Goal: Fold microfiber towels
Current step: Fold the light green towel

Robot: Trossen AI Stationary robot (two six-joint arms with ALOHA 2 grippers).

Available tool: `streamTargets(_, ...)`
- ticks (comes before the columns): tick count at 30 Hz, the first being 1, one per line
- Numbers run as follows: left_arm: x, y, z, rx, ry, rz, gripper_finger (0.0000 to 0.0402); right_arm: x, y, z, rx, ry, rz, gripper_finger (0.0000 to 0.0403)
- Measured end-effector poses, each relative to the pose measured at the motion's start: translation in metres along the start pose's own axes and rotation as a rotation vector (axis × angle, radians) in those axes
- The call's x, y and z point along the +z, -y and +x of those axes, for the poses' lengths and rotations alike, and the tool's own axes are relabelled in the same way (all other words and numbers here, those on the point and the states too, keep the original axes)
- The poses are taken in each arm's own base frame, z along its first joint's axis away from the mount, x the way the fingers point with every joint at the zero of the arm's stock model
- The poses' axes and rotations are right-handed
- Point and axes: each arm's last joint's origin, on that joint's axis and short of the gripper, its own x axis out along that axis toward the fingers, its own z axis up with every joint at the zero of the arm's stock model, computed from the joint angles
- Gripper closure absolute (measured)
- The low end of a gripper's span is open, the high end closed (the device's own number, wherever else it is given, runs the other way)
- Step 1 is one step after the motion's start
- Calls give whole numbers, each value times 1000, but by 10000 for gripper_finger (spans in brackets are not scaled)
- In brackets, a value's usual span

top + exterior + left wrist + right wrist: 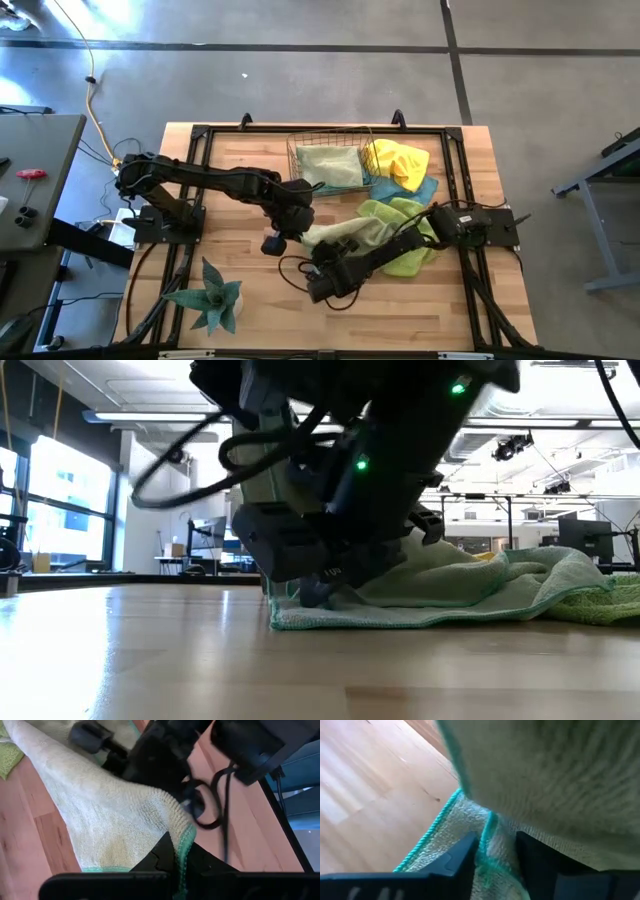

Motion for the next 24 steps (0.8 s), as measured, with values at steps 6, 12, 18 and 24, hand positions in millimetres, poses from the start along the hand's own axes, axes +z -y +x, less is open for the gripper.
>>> streamTargets(6, 1, 6, 2, -10, -5, 1, 401, 16, 7, 12, 41, -150, 120, 345)
streamTargets(12, 0, 10, 4, -13, -19, -1, 401, 29, 2, 8, 81, -188, 98, 396)
streamTargets(18, -3, 11, 3, -24, -49, -29, 401, 50, -2, -28, 75, -238, 18, 400)
streamTargets(24, -5, 11, 3, -27, -78, -77, 401, 55, 0, -66, 31, -268, -72, 402)
